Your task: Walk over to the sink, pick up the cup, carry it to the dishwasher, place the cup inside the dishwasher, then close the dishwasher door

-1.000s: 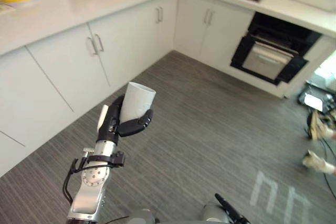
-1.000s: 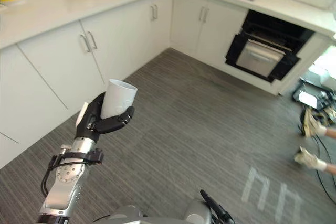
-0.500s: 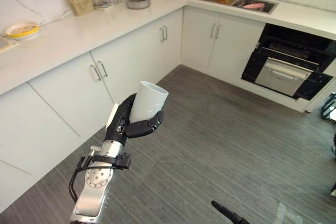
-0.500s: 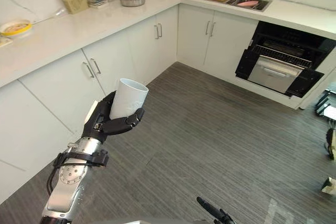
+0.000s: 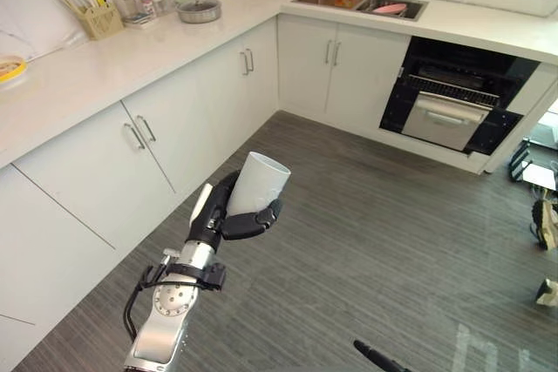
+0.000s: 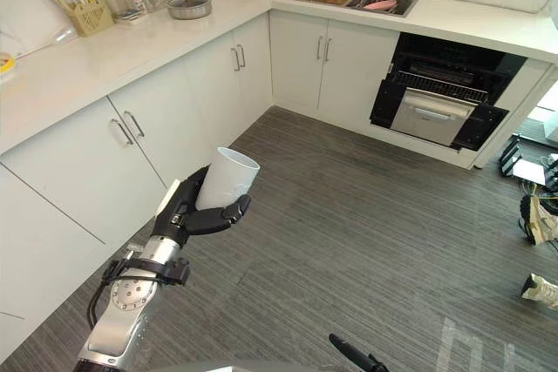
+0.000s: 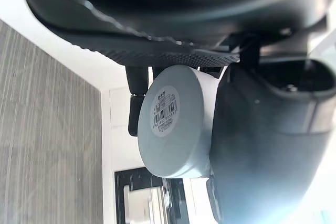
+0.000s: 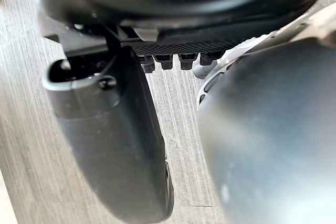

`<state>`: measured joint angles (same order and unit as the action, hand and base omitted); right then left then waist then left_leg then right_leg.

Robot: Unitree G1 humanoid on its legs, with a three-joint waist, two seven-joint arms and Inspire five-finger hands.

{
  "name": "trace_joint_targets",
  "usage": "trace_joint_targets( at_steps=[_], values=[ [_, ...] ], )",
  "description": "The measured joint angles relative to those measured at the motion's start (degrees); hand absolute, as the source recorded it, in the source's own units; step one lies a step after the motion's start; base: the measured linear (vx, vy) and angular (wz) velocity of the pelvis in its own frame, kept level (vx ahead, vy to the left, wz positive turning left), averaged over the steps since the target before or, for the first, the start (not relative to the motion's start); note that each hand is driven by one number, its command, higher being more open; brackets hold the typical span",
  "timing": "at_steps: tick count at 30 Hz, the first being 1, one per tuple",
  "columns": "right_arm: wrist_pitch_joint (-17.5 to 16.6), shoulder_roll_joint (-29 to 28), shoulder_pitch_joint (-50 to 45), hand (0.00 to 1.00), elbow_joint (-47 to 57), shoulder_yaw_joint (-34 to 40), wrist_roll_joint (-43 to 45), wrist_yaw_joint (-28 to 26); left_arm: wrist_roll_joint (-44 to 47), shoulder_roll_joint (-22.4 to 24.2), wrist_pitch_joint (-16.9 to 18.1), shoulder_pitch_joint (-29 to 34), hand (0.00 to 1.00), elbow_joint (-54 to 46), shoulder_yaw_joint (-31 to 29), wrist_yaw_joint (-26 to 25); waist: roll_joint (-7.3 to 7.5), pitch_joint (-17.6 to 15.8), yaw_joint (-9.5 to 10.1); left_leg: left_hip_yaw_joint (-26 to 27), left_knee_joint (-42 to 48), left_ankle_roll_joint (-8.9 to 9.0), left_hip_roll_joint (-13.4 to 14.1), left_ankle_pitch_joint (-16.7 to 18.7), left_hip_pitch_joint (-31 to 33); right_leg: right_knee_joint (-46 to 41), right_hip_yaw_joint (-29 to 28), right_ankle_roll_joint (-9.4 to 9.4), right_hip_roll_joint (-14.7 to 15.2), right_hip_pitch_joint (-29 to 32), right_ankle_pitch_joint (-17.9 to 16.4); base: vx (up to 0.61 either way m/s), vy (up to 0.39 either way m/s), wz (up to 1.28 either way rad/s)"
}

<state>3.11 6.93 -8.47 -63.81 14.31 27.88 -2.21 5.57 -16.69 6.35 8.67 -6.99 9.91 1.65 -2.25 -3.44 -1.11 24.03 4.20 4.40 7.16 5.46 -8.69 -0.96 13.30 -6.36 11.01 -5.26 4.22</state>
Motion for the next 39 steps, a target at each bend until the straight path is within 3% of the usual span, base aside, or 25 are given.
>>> trace_joint_targets(
  at_steps=[4, 8, 12, 13, 20, 22, 26, 28, 29, 30, 31, 33, 34, 36, 39],
  values=[
    [-0.19, 0.18, -0.06, 1.0, 0.01, -0.16, -0.07, -0.99, 0.0, 2.04, 0.16, -0.03, 0.0, 3.07, 0.71, -0.22, -0.05, -0.04, -0.29, 0.93, 1.2, 0.41, -0.03, -0.08, 0.19, 0.33, -0.56, -0.55, 0.46, 0.09, -2.31, -0.17, -0.109, -0.18],
    [-0.01, 0.93, -1.47, 1.0, -0.12, -1.73, 0.02, -3.43, 0.0, 2.76, 0.56, -0.01, 0.0, 3.81, 1.73, -0.82, -0.31, 0.05, -0.68, 0.74, 1.07, 1.09, 0.8, -0.4, 0.59, 0.45, -0.51, -0.35, -0.59, 0.54, -2.42, -0.14, -0.078, -0.02],
    [0.07, 1.03, -1.92, 1.0, -0.13, -2.35, 0.0, -5.89, 0.01, 3.77, 1.93, -0.02, 0.0, 3.82, 1.7, -3.34, -0.24, 0.13, -1.24, 0.88, 1.08, 1.74, 1.6, -0.92, 0.99, 1.35, -0.72, 0.27, -1.54, 0.72, -1.78, -0.04, -0.044, -0.03],
    [0.13, 1.79, -2.28, 1.0, -0.15, -4.59, -0.05, -7.35, 0.27, 3.87, 4.09, -0.05, 0.0, 4.92, 1.38, -5.61, 0.15, 0.12, -1.21, 0.87, 2.54, 1.67, 2.17, -0.94, 1.13, 2.3, -0.68, 0.34, -2.06, 0.04, -0.37, 0.0, 0.0, 0.0],
    [0.53, 1.87, -2.54, 1.0, -0.15, -4.56, -0.05, -7.43, 2.45, 4.48, 4.07, 0.13, 0.0, 4.91, 0.66, -5.33, 0.24, 0.06, -1.18, -0.23, 1.53, 1.48, 1.52, -1.48, 1.55, 2.92, 0.6, 0.19, -1.72, -0.14, -0.21, 0.0, -0.001, 0.07],
    [1.18, 2.11, -2.83, 1.0, -0.14, -4.5, -0.05, -7.68, 5.56, 5.44, 3.65, 0.83, 0.0, 4.91, -1.28, -5.02, 0.25, 0.05, -1.13, -0.55, 0.09, 1.36, 1.0, -2.25, 1.46, 3.75, 1.11, 0.13, -1.59, -0.31, 0.2, 0.01, -0.01, 0.15],
    [2.64, 1.74, -3.56, 1.0, -0.2, -1.52, 0.02, -8.57, 13.13, 8.67, -0.5, 2.87, 0.0, 4.92, -5.82, -4.07, 0.4, -0.11, -0.63, -1.71, -1.24, 1.33, 0.02, -2.44, 1.15, 2.76, 2.42, -0.28, -0.73, -0.7, -0.82, 0.02, 0.01, 0.19],
    [2.99, 1.32, -4.01, 1.0, -0.18, 2.13, 0.19, -8.67, 16.55, 11.27, -3.17, 2.91, 0.0, 4.9, -6.05, -3.04, 1.63, -1.22, 0.47, -5.56, 1.33, -0.44, -2.83, 0.42, 1.88, -10.01, 2.39, -1.66, 3.8, 3.61, -7.54, 0.03, 0.121, 0.31],
    [3.03, 1.22, -4.01, 1.0, -0.05, 2.85, 0.31, -8.66, 17.5, 11.51, -3.92, 2.9, 0.0, 4.88, -6.01, -2.43, 2.1, -1.76, 0.56, -7.06, 2.41, -1.23, -3.99, 1.28, 1.8, -13.7, 2.13, -1.89, 5.09, 4.38, -9.12, 0.0, 0.15, 0.27],
    [2.91, 1.18, -3.62, 1.0, 0.62, 3.2, 1.44, -8.55, 18.83, 11.84, -5.59, 2.87, 0.0, 4.95, -6.01, -1.76, 2.38, -3.29, 0.43, -7.64, 5.11, -1.89, -4.67, 3.48, 1.09, -22.33, 1.72, -1.03, 7.46, 6.18, -10.6, -0.03, 0.129, 0.11],
    [2.25, 1.12, -3.59, 1.0, 2.35, 3.24, 2.21, -8.28, 19.32, 11.95, -6.81, 2.99, 0.0, 4.95, -5.91, -1.55, 2.51, -4.31, 0.37, -7.67, 8.03, -2.49, -4.66, 5.71, 0.29, -32.61, 0.97, 3.41, 9.63, 9.52, -10.37, -0.04, 0.134, 0.07],
    [0.4, 0.26, -3.56, 1.0, 4.18, 2.77, 2.49, -7.74, 20.42, 11.74, -7.35, 3.06, 0.0, 5.21, -5.51, -1.52, 3.27, -4.93, 0.1, -8.49, 10.57, -3.39, -5.45, 8.09, -0.8, -44.06, -1.99, 6.91, 11.84, 13.98, -8.31, 0.0, 0.112, 0.16],
    [-0.53, -0.63, -3.61, 1.0, 4.78, 2.52, 3.3, -7.75, 21.08, 11.32, -7.34, 3.03, 0.0, 5.22, -5.07, -1.3, 3.5, -4.98, -0.18, -9.5, 10.61, -3.73, -5.49, 8.57, -1.6, -48.46, -3.39, 5.71, 10.69, 15.93, -10.52, 0.06, 0.07, 0.34],
    [-1.12, -1.64, -3.57, 1.0, 6.13, 1.34, 4.44, -7.76, 21.79, 11.08, -7.26, 3.0, 0.0, 5.2, -5.04, -0.89, 3.41, -5.04, -0.86, -11.09, 9.48, -3.8, -5.02, 8.57, -1.89, -47.65, -2.23, 4.69, 7.29, 17.88, -13.94, 0.12, 0.014, 0.42],
    [-1.16, -2.42, -3.53, 1.0, 11.72, -1.56, 4.43, -7.79, 21.41, 10.81, -7.27, 2.86, 0.0, 5.0, -5.0, -0.14, 3.18, -6.04, -1.43, -11.63, 7.09, -2.94, -4.04, 8.7, -4.05, -34.75, -0.24, 3.42, 1.57, 20.49, -14.08, 0.27, -0.082, 0.2]
  ],
)
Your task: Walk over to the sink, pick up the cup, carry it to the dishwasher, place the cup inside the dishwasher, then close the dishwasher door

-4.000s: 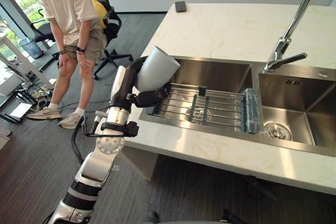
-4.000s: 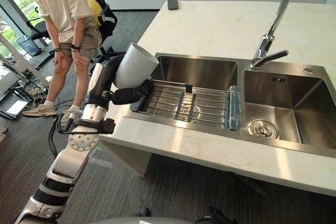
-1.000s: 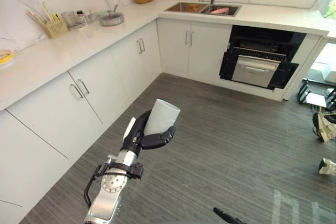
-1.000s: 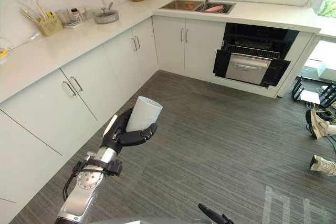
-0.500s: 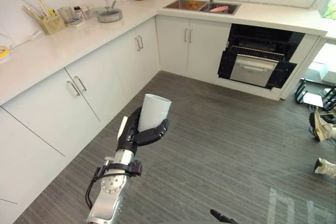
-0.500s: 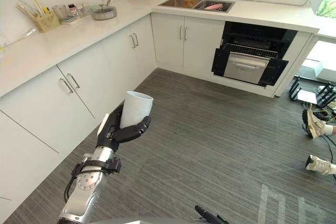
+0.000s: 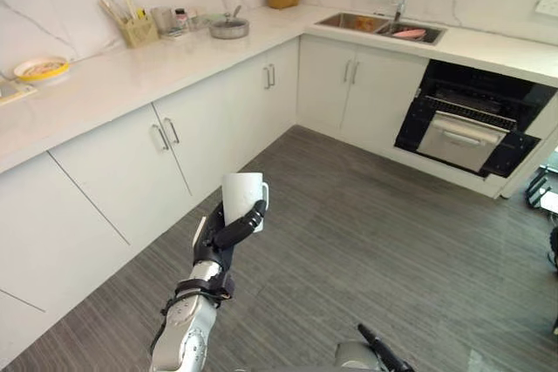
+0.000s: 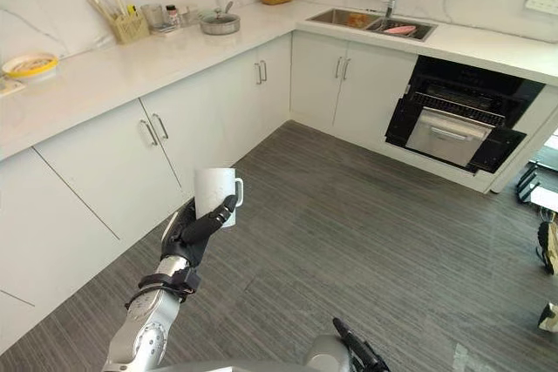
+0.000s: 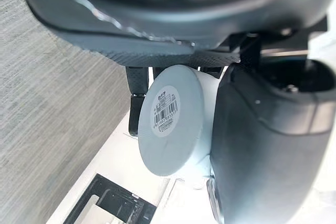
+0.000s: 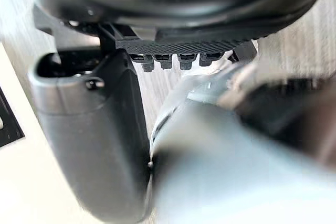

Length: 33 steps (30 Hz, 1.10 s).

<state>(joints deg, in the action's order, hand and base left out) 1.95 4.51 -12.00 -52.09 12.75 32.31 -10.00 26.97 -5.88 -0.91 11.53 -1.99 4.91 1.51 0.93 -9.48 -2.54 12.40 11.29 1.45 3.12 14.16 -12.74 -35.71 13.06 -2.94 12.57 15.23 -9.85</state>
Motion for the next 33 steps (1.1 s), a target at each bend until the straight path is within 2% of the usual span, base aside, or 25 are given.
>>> trace_joint_targets(
  at_steps=[1, 2, 3, 4, 6, 8, 10, 12, 14, 16, 17, 18, 19, 20, 21, 22, 23, 24, 26, 27, 28, 29, 31, 32, 33],
  values=[
    [0.0, 0.08, 0.01, 1.0, 1.33, -0.8, -0.07, 0.04, 0.0, -0.08, -0.02, -0.17, 0.0, -0.11, 0.05, 0.0, 0.04, -0.03, -0.02, 0.07, -0.3, 0.61, 0.14, 0.35, -0.5, 3.48, -0.13, -0.34, -0.92, 0.59, 0.78, 0.41, -0.174, 0.02],
    [-0.05, 0.18, 0.17, 1.0, 3.82, -2.0, -0.83, 0.21, 0.0, -0.19, -0.26, -0.87, 0.0, -0.35, 0.03, -0.02, 0.37, -0.09, -0.07, 0.17, -0.45, 1.9, 0.78, 1.22, -1.89, 10.81, -0.76, 0.53, -2.87, 0.94, 6.66, 0.41, -0.171, 0.08],
    [-0.32, 0.7, 0.44, 1.0, 5.71, -3.03, -1.39, 0.37, -0.01, -0.25, -1.03, -1.91, 0.0, -0.38, 0.02, -0.04, -0.95, -0.28, -0.35, -0.52, -0.58, 3.25, 1.85, 2.02, -3.39, 15.13, -0.31, 3.53, -5.17, -1.54, 13.92, 0.47, -0.159, 0.03],
    [-0.54, 0.81, 0.92, 1.0, 6.28, -3.31, -2.16, 0.57, 0.0, 0.26, -1.6, -2.32, 0.0, -0.81, 0.05, -0.1, -2.32, -0.28, -0.25, -0.73, -1.19, 3.15, 3.12, 2.04, -3.66, 15.71, 0.19, 3.21, -6.66, -2.23, 14.08, 0.38, -0.114, -0.11],
    [-1.56, 0.34, 3.19, 1.0, 10.72, -3.5, -3.28, 2.31, 0.02, 0.11, -1.89, -3.96, 0.0, -3.06, -0.17, 0.8, -2.52, -0.28, 0.14, -0.98, -2.53, 2.79, 3.75, 1.22, -4.5, 11.12, -0.11, 5.68, -7.56, -0.21, 10.35, 0.34, -0.139, -0.23],
    [-2.69, -0.27, 3.07, 1.0, 16.38, -3.57, -3.29, 3.64, -0.02, 0.35, -1.79, -4.71, 0.0, -3.06, -0.14, 2.27, -2.54, -0.2, 0.01, -1.06, -1.65, 2.8, 4.01, 1.01, -5.9, 7.45, -0.54, 5.65, -7.68, -0.14, 6.66, 0.25, -0.152, -0.14],
    [-4.6, -0.88, 1.65, 1.0, 23.97, -4.36, -3.24, 5.78, -1.09, 0.35, -1.35, -3.62, 0.0, -3.06, -0.07, 3.51, -2.65, 0.29, -0.32, -2.15, 6.28, 2.88, 4.72, 1.29, -3.72, 6.11, -0.7, 5.42, -8.05, -0.85, 2.45, 0.2, -0.169, -0.1],
    [-5.0, -1.65, -0.35, 1.0, 28.53, -4.28, -3.2, 7.48, -1.84, 0.44, -0.91, -3.02, 0.0, -3.08, -0.11, 3.54, -3.27, 0.82, -0.53, -2.48, 18.39, 2.91, 7.27, 0.9, 1.85, 7.33, 0.16, 5.61, -9.29, -1.81, 1.61, 0.16, -0.124, 0.03],
    [-5.5, -1.83, -1.92, 1.0, 30.93, -3.74, -3.22, 8.07, -2.35, 0.89, 0.03, -2.9, 0.0, -3.03, -0.12, 3.39, -4.93, 0.55, -0.44, -2.83, 32.44, 2.81, 12.47, -3.66, 8.37, 9.08, 0.88, 6.23, -12.19, -4.57, 1.06, 0.24, -0.113, -0.13],
    [-6.5, -1.93, -3.65, 1.0, 32.36, -2.39, -3.19, 7.98, -2.29, 1.87, 0.98, -1.18, 0.0, -2.62, -2.35, 3.36, -5.9, -0.15, -0.25, -1.92, 49.14, 0.02, 18.52, -19.57, 13.97, 10.32, -1.28, 8.71, -16.16, -10.15, -1.36, 0.31, -0.09, -0.53],
    [-6.86, -1.92, -3.72, 1.0, 32.43, -2.25, -3.16, 7.97, -2.22, 2.35, 1.1, -0.7, 0.0, -2.56, -2.85, 3.18, -5.64, -0.32, -0.03, -2.04, 51.85, -0.01, 18.88, -18.5, 15.3, 10.74, -2.09, 8.77, -16.64, -10.95, -1.6, 0.32, -0.023, -0.78],
    [-8.4, -1.84, -3.69, 1.0, 32.93, -1.47, -2.78, 8.14, -2.17, 3.02, 1.4, -0.06, 0.0, -2.54, -3.25, 2.78, -5.86, -0.26, -0.01, -1.71, 57.07, -0.58, 18.22, -10.86, 20.03, 12.05, -3.97, 9.63, -17.18, -13.64, -1.97, 0.27, -0.007, -0.6],
    [-8.99, -1.64, -3.68, 1.0, 33.38, -1.39, -2.47, 8.16, -2.19, 3.0, 1.47, 0.06, 0.0, -2.54, -3.24, 2.81, -5.67, -0.38, 0.04, -1.1, 56.62, -0.89, 17.45, -8.39, 21.71, 12.84, -4.96, 9.83, -17.2, -14.83, -2.09, 0.41, -0.012, -0.93],
    [-9.94, -1.1, -3.4, 1.0, 35.61, -1.78, -2.4, 8.15, -2.25, 3.11, 2.44, 0.68, 0.0, -2.6, -3.25, 2.91, -4.97, -0.77, 0.3, 0.53, 48.55, -0.43, 14.65, -3.35, 24.62, 14.33, -7.6, 9.46, -16.98, -17.59, -1.66, 0.36, 0.002, -0.93],
    [-10.28, -1.03, -2.74, 1.0, 37.02, -1.97, -2.39, 8.13, -2.28, 3.34, 2.83, 1.03, 0.0, -2.65, -3.26, 2.91, -4.87, -0.83, 0.42, 0.61, 39.62, 0.12, 12.23, -1.83, 25.12, 14.91, -9.49, 9.51, -16.75, -19.07, -1.73, 0.45, 0.048, -1.03],
    [-10.47, -0.87, -1.99, 1.0, 37.78, -2.1, -2.41, 8.18, -2.29, 3.6, 2.96, 1.21, 0.0, -2.75, -3.28, 2.91, -4.8, -0.87, 0.58, 0.19, 32.07, 0.44, 10.37, -1.63, 25.03, 15.37, -10.87, 9.5, -16.46, -19.87, -1.74, 0.38, 0.107, -1.05],
    [-11.02, -0.64, -0.37, 1.0, 38.86, -2.81, -2.44, 8.4, -2.3, 4.32, 3.18, 1.65, 0.0, -3.19, -3.27, 2.89, -4.82, -0.86, 0.83, -2.25, 15.61, 2.27, 6.88, -3.06, 24.22, 16.26, -13.17, 9.48, -15.94, -21.27, -1.75, 0.44, 0.172, -1.25],
    [-11.46, -0.38, 1.02, 1.0, 39.54, -4.12, -2.53, 8.64, -2.3, 4.93, 3.18, 2.84, 0.0, -4.97, -3.24, 2.81, -5.05, -0.71, 1.0, -5.06, 2.57, 4.5, 5.36, -5.61, 23.68, 16.91, -15.29, 9.29, -15.82, -22.54, -1.89, 0.35, 0.173, -1.39],
    [-11.88, -0.33, 1.68, 1.0, 40.44, -5.4, -2.72, 8.9, -2.27, 4.85, 3.39, 3.99, 0.0, -7.94, -3.2, 3.04, -5.02, -0.71, 1.68, -6.95, -1.0, 5.38, 5.14, -6.51, 24.54, 16.6, -16.7, 7.85, -15.37, -24.45, -5.0, 0.3, 0.204, -1.09],
    [-12.09, -0.15, 1.13, 1.0, 40.46, -6.12, -2.72, 9.11, -2.16, 4.74, 3.85, 4.51, 0.0, -8.67, -3.18, 3.73, -4.94, -0.25, 1.44, -7.69, -0.18, 5.27, 5.35, -6.63, 24.47, 13.06, -18.57, 7.4, -15.27, -26.14, -9.38, 0.34, 0.268, -0.71],
    [-12.09, -0.11, 0.8, 1.0, 40.45, -6.07, -2.71, 9.34, -2.12, 4.71, 4.06, 4.78, 0.0, -8.78, -3.19, 3.98, -4.73, 0.46, 1.39, -8.11, 0.91, 4.87, 4.94, -6.92, 24.51, 10.89, -19.21, 8.02, -14.74, -26.15, -12.26, 0.42, 0.354, -0.66],
    [-12.08, -0.15, 0.56, 1.0, 40.43, -6.0, -2.71, 9.79, -2.1, 4.52, 4.55, 5.13, 0.0, -8.84, -3.36, 4.32, -3.26, 1.23, 1.48, -8.56, 4.88, 3.74, 2.8, -9.4, 25.07, 7.25, -20.62, 8.19, -12.7, -25.83, -16.15, 0.4, 0.319, -0.58],
    [-12.05, -0.03, -0.61, 1.0, 40.6, -5.54, -2.77, 10.01, -2.07, 4.58, 4.96, 7.39, 0.0, -9.03, -3.49, 4.86, -0.59, 4.55, 1.87, -7.02, 11.41, 1.11, -3.51, -8.88, 26.5, 4.57, -21.82, 8.35, -5.56, -26.46, -21.5, 0.52, 0.38, -0.7],
    [-12.01, -0.07, -0.31, 1.0, 40.72, -5.5, -2.77, 9.96, -2.08, 4.65, 5.24, 7.49, 0.0, -9.27, -3.78, 4.77, -0.49, 4.86, 2.12, -5.74, 11.67, -0.36, -4.74, -9.99, 26.18, -0.08, -20.36, 7.79, -3.77, -25.04, -21.53, 0.52, 0.315, -0.65],
    [-11.56, -0.99, 0.24, 1.0, 40.69, -5.75, -2.77, 9.96, -2.27, 4.35, 5.29, 7.0, 0.0, -9.04, -4.81, 4.7, 0.75, 4.22, 2.33, -3.99, 15.37, -2.59, -6.39, -10.69, 26.29, -11.08, -16.12, 4.7, 0.38, -20.74, -18.36, 0.53, 0.282, -0.41]
  ],
)
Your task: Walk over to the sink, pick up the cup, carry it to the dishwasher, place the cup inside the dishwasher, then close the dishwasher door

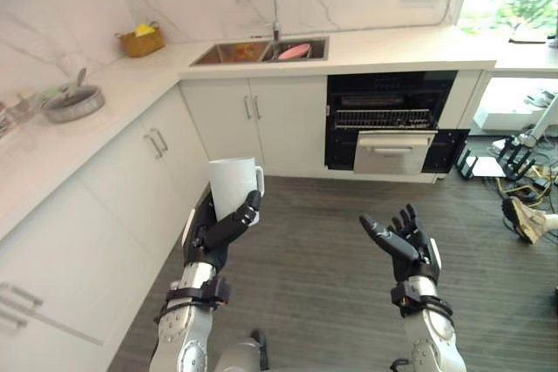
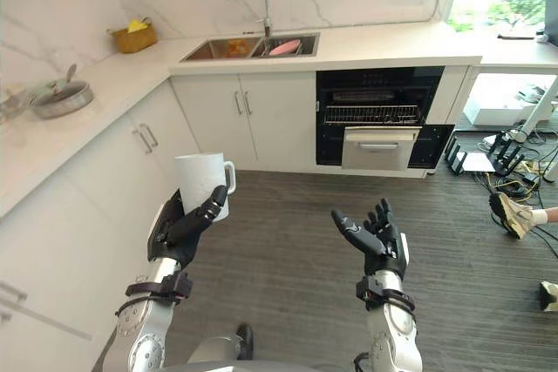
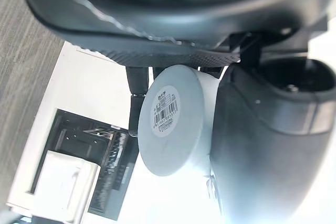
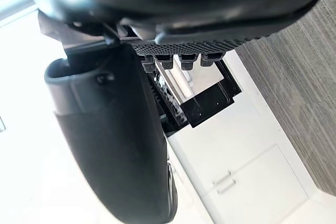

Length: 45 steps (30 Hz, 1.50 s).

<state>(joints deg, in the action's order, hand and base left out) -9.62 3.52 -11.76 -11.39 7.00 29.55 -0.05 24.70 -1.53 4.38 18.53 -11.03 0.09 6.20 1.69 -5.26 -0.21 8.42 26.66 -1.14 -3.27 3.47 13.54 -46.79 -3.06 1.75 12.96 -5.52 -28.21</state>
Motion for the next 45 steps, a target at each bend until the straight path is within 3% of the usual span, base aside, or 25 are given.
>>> trace_joint_targets(
  at_steps=[2, 3, 5, 6, 8, 10, 11, 12, 13, 14, 15, 17, 18, 19, 21, 24, 28, 30, 32, 33, 35, 36, 39, 43, 45],
  values=[
    [1.8, -2.04, -0.5, 1.0, -0.84, -0.02, -0.5, 0.45, -0.44, -0.64, -0.41, -0.16, 0.0, 0.07, -0.4, 0.05, 2.11, -1.32, -0.37, 0.3, 2.73, -2.13, -2.21, 5.62, -3.63, -10.58, 5.4, 0.11, 5.31, 2.13, 10.49, 0.52, 0.3, -0.12],
    [2.63, -2.62, -0.6, 1.0, -1.76, -0.47, -0.64, 0.47, -1.39, -0.69, -0.66, 0.0, 0.0, 0.04, -0.36, -0.01, 1.63, -1.58, -0.6, 0.02, 0.97, -2.9, -2.32, 7.53, -7.75, -15.61, 5.68, 0.38, 6.15, 4.54, 24.52, 0.5, 0.26, -0.09],
    [2.76, -2.94, -0.85, 1.0, -1.27, -2.04, -0.62, -0.77, -1.44, -0.65, -0.27, -0.53, 0.0, -0.24, -0.56, -0.23, 0.26, -1.96, -0.75, -0.08, -2.67, -3.95, -1.01, 9.04, -12.76, -21.01, 6.13, -0.51, 4.16, 11.16, 19.12, 0.48, 0.231, -0.16],
    [2.75, -3.45, -0.85, 1.0, -0.26, -2.85, -0.66, -1.94, -1.44, -0.74, -0.14, -1.51, 0.0, -0.48, -1.09, -0.86, -0.43, -2.24, -0.95, 0.02, -4.84, -4.08, 0.29, 9.5, -15.31, -17.54, 8.64, -0.94, 1.09, 15.78, 14.28, 0.38, 0.17, -0.12],
    [2.75, -4.36, -1.22, 1.0, 2.06, -2.88, -0.88, -3.39, -1.59, -1.45, -0.15, -3.32, 0.0, -0.48, -1.97, -1.24, -1.3, -2.76, -1.32, 0.15, -9.44, -3.56, 1.45, 9.35, -19.46, -0.55, 14.5, -3.03, -2.96, 19.6, 12.45, 0.58, 0.206, -0.06],
    [2.71, -4.4, -1.47, 1.0, 5.3, -2.84, -1.08, -4.27, -1.66, -2.47, -0.15, -4.63, 0.0, -0.51, -2.5, -1.25, -1.27, -2.82, -1.38, 0.5, -13.17, -2.63, 0.86, 9.94, -23.89, 16.62, 19.74, -4.73, -5.52, 21.57, 16.64, 0.58, 0.138, -0.11],
    [2.5, -3.9, -1.3, 1.0, 7.12, -2.95, -1.59, -4.55, -1.62, -2.8, -0.17, -4.48, 0.0, -0.48, -2.61, -1.42, -1.0, -2.62, -1.48, 1.49, -15.52, -1.54, -0.57, 11.06, -28.0, 25.52, 25.2, -4.08, -5.81, 21.74, 23.26, 0.44, 0.084, -0.13],
    [2.44, -3.53, -1.29, 1.0, 7.67, -3.04, -1.9, -4.6, -1.6, -2.93, -0.17, -4.37, 0.0, -0.48, -2.87, -1.54, -0.83, -2.48, -1.44, 1.78, -16.11, -1.49, -1.4, 11.75, -29.62, 26.69, 27.41, -3.15, -5.45, 21.79, 26.07, 0.57, 0.1, -0.02],
    [2.06, -2.55, -1.21, 1.0, 8.2, -3.32, -2.29, -4.85, -1.6, -2.93, -0.15, -4.34, 0.0, -0.48, -2.87, -1.83, -0.49, -1.82, -2.02, 1.56, -16.32, -1.4, -2.58, 14.53, -32.38, 25.73, 29.6, 0.93, -4.9, 21.83, 30.89, 0.6, 0.077, 0.16],
    [2.04, -1.95, -1.29, 1.0, 8.21, -3.58, -2.27, -4.94, -1.6, -2.93, -0.13, -4.12, 0.0, -0.48, -2.82, -2.04, -0.59, -0.97, -2.37, 1.48, -16.05, -1.72, -3.04, 16.43, -33.29, 24.85, 29.43, 3.63, -5.01, 21.86, 32.15, 0.73, 0.068, 0.06],
    [2.09, 0.24, -0.71, 1.0, 7.64, -3.86, -2.26, -4.94, -1.59, -1.21, -0.04, -3.74, 0.0, 0.61, -2.47, -2.35, -3.32, 0.47, -1.84, 2.14, -14.36, -1.27, -1.68, 19.08, -33.97, 21.2, 29.06, 9.55, -6.2, 22.84, 27.8, 0.71, 0.019, -0.08],
    [2.17, 0.46, -0.33, 1.0, 7.3, -3.8, -2.18, -4.47, -1.65, -0.98, -0.04, -3.57, 0.0, 1.15, -1.92, -2.64, -4.45, 0.83, -2.32, 4.02, -1.78, -0.5, 0.57, 19.46, -29.05, 17.82, 28.78, 8.2, -6.06, 23.43, 22.92, 0.49, -0.034, 0.0],
    [2.17, 0.5, -0.26, 1.0, 7.31, -2.77, -2.17, -4.2, -1.67, -1.08, -0.02, -4.38, 0.0, 1.88, -0.67, -3.03, -5.46, 0.68, -2.31, 6.52, 11.08, 1.68, 4.35, 17.72, -23.93, 17.71, 29.35, 7.77, -7.25, 22.22, 20.85, 0.52, -0.072, 0.09],
    [2.16, 0.58, -0.16, 1.0, 7.34, -1.58, -2.17, -3.92, -1.72, -1.32, -0.03, -4.99, 0.0, 2.95, 0.52, -3.74, -6.24, 0.22, -2.1, 8.06, 24.41, 3.99, 9.05, 11.27, -19.08, 17.96, 29.21, 8.2, -8.99, 19.43, 19.02, 0.63, -0.08, -0.05],
    [1.56, 0.48, -0.23, 1.0, 7.54, 0.16, -2.17, -3.69, -1.76, -1.67, 0.0, -4.92, 0.0, 4.76, 2.37, -4.28, -6.99, -0.1, -2.07, 8.13, 40.09, 3.86, 15.32, 8.06, -13.76, 19.21, 28.54, 7.73, -11.73, 13.87, 16.19, 0.52, -0.014, -0.35],
    [-0.87, 0.34, -0.09, 1.0, 10.2, 2.0, -1.98, -2.43, -2.38, -1.6, -0.06, -4.73, 0.0, 6.31, 2.95, -4.27, -6.6, -0.16, -2.02, 7.99, 37.78, 2.59, 17.79, 11.24, -5.79, 23.83, 24.74, 6.03, -12.3, 6.95, 14.95, 0.47, 0.021, -0.57],
    [-1.81, 0.43, 1.01, 1.0, 11.59, 2.67, -2.32, 0.21, -3.05, -0.28, -0.05, -4.27, 0.0, 5.88, 2.42, -3.67, -5.93, -0.67, -0.49, 1.69, 4.05, 5.26, 13.56, 11.31, -5.33, 27.17, 17.59, 4.99, -10.18, 1.71, 15.37, 0.46, 0.111, -0.9],
    [-1.8, 0.69, 1.93, 1.0, 11.47, 1.87, -2.84, 1.97, -3.49, 1.04, -0.05, -1.89, 0.0, 1.77, 2.47, -3.37, -6.01, -0.61, -0.43, -4.9, -12.21, 7.81, 11.59, 6.67, -5.89, 27.22, 12.9, 2.43, -8.89, 0.57, 13.97, 0.39, 0.219, -1.03],
    [-1.81, 1.31, 1.8, 1.0, 10.97, 1.17, -2.84, 2.93, -3.58, 1.28, 0.63, -0.88, 0.0, -0.52, 2.51, -2.09, -7.2, 0.01, -0.45, -6.9, -15.45, 8.27, 11.91, 2.86, -5.89, 26.25, 8.76, -1.11, -8.52, -0.28, 10.87, 0.39, 0.336, -1.14],
    [-1.82, 1.79, 1.45, 1.0, 10.8, 1.15, -2.84, 3.52, -3.58, 1.33, 1.45, -0.92, 0.0, -0.51, 2.51, -1.36, -7.89, 0.51, -0.61, -7.33, -14.15, 7.25, 11.24, 0.58, -6.45, 24.28, 6.39, -2.7, -8.19, -0.46, 8.55, 0.29, 0.292, -1.03],
    [-1.88, 1.7, 0.91, 1.0, 10.77, 1.21, -2.83, 4.19, -3.67, 1.01, 2.19, -0.95, 0.0, -0.5, 2.51, -1.26, -6.75, 1.1, -0.82, -7.1, -11.25, 6.1, 8.53, -3.33, -6.77, 22.1, 3.59, -4.98, -5.86, -0.53, 5.89, 0.29, 0.352, -0.66],
    [-1.92, 0.99, -0.07, 1.0, 10.66, 1.38, -2.7, 4.63, -3.98, 0.22, 2.29, -1.33, 0.0, -0.45, 2.67, -1.29, -4.22, 2.34, -1.65, -5.75, -10.23, 4.15, 5.47, -1.43, -6.64, 22.11, 3.03, -6.71, -2.29, -0.67, 4.89, 0.5, 0.543, -0.18],
    [-1.0, -0.24, -0.28, 1.0, 10.57, 1.72, -2.33, 4.97, -4.71, 0.17, 2.45, -4.44, 0.0, -0.45, 2.59, -1.37, -2.24, 1.92, -2.35, -3.65, -8.36, 1.0, 1.62, 1.19, -7.36, 12.67, 4.26, -9.35, 2.87, 3.07, 7.64, 0.36, 0.349, -0.05],
    [-0.1, -3.36, -0.02, 1.0, 10.11, 0.45, -2.39, 3.25, -6.6, -0.13, 3.11, -4.77, 0.0, -1.17, 2.59, -1.75, -2.15, 1.55, -1.31, -0.17, -14.2, -0.7, 2.05, 3.17, -16.73, 0.61, 10.02, -7.73, 6.76, 7.05, 19.58, 0.24, 0.232, -0.49],
    [-0.08, -3.62, 0.6, 1.0, 9.67, -1.35, -2.37, 0.69, -6.66, -0.84, 5.01, -4.87, 0.0, -3.27, 2.38, -4.17, -2.63, 1.8, -1.01, 3.02, -17.01, -0.99, 4.38, 3.27, -18.48, 1.96, 13.88, -7.56, 5.96, 9.97, 14.56, 0.11, 0.067, -0.81]
  ],
)
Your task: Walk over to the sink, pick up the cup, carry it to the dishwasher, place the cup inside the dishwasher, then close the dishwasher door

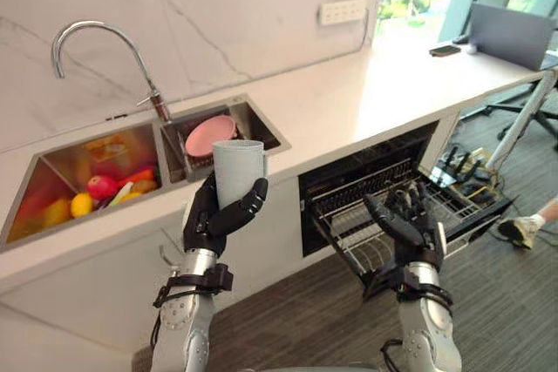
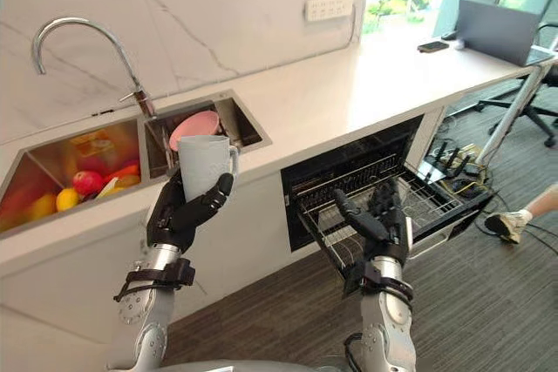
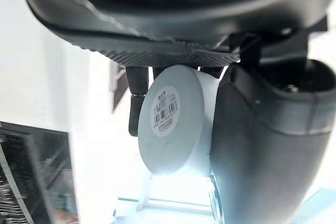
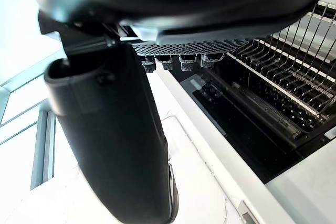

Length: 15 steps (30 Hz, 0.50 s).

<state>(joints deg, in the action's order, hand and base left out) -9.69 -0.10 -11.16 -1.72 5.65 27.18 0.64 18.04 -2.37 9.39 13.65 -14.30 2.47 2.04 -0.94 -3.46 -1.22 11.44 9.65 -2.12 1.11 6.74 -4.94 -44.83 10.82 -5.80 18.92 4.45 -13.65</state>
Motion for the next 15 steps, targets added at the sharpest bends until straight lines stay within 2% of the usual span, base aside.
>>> trace_joint_targets(
  at_steps=[1, 3, 4, 5, 6, 8, 9, 12, 15],
  values=[
    [0.07, -0.06, 0.68, 1.0, 0.0, -0.24, 0.0, -1.39, 0.02, 0.01, 1.1, -0.55, 0.0, -0.94, -0.08, -1.27, -0.55, -0.33, 0.05, 1.39, -0.79, 0.06, 1.84, -0.04, 0.16, 5.54, 2.85, 0.02, -2.11, 1.4, -1.51, 0.1, 0.034, -0.79],
    [0.38, -0.13, 2.32, 1.0, 0.01, -0.3, 0.01, -2.82, 0.02, -0.4, 2.23, -1.75, 0.0, -1.1, -0.97, -2.67, -0.86, -0.56, 0.3, 4.23, -2.0, 0.26, 4.03, -0.12, 0.15, 18.69, 5.62, -0.11, -5.67, 3.37, -0.53, 0.1, -0.024, -0.86],
    [0.46, -0.04, 3.56, 1.0, 0.02, -0.29, 0.01, -3.16, 0.02, -1.09, 2.25, -2.38, 0.0, -0.34, -1.67, -3.51, -0.52, -0.54, 0.25, 5.81, -2.58, 0.49, 4.35, 0.01, -0.57, 25.27, 5.79, 0.95, -6.74, 4.71, 3.11, 0.12, -0.071, -0.86],
    [0.68, -0.03, 4.31, 1.0, 0.04, -0.31, 0.01, -3.2, 0.0, -1.38, 2.27, -2.56, 0.0, 0.21, -2.19, -3.82, -0.3, -0.63, 0.2, 6.64, -2.58, 1.14, 4.44, 0.39, -1.14, 27.98, 6.09, 1.88, -7.06, 5.17, 5.98, 0.13, -0.111, -0.73],
    [0.98, -0.02, 5.22, 1.0, 0.11, -0.53, 0.01, -3.2, 0.01, -2.0, 2.31, -2.79, 0.0, 1.58, -2.72, -4.65, 0.1, -0.79, -0.18, 7.45, -2.07, 2.87, 4.02, 1.44, -2.22, 31.12, 6.69, 3.22, -7.36, 5.45, 15.41, 0.14, -0.124, -0.5],
    [1.97, 2.24, 5.64, 1.0, 0.06, -0.87, 0.0, -3.12, 0.01, -0.02, 2.4, -2.81, 0.0, 3.59, -2.66, -5.22, -2.2, -1.14, -0.44, 7.71, -1.41, 4.14, 5.6, 2.5, -2.75, 30.72, 7.32, 4.28, -8.98, 5.01, 15.18, 0.13, -0.112, -0.44],
    [2.5, 3.13, 5.67, 1.0, 0.03, -0.79, 0.0, -3.1, 0.01, 1.04, 2.4, -3.23, 0.0, 3.6, -2.29, -5.26, -2.56, -1.59, -0.48, 7.78, -1.39, 4.73, 6.16, 2.87, -2.9, 29.98, 7.33, 4.83, -9.52, 5.35, 14.77, 0.07, -0.095, -0.31],
    [3.76, 3.89, 5.43, 1.0, 0.06, -0.73, 0.01, -3.21, -0.04, 1.88, 2.4, -4.17, 0.0, 3.59, -2.05, -4.68, -1.76, -2.86, -1.27, 8.09, -1.24, 4.87, 6.64, 3.81, -3.79, 27.2, 8.45, 5.8, -9.86, 5.75, 12.37, 0.0, -0.101, -0.14],
    [3.76, 3.93, 5.22, 1.0, 0.08, -1.24, 0.17, -3.86, -0.19, 1.81, 2.41, -4.16, 0.0, 3.53, -2.09, -4.65, -2.19, -3.25, -1.21, 7.71, 2.56, 5.67, 8.01, 6.89, -3.31, 24.85, 8.73, 5.96, -9.95, 5.76, 9.14, -0.04, -0.073, -0.04]
  ],
)
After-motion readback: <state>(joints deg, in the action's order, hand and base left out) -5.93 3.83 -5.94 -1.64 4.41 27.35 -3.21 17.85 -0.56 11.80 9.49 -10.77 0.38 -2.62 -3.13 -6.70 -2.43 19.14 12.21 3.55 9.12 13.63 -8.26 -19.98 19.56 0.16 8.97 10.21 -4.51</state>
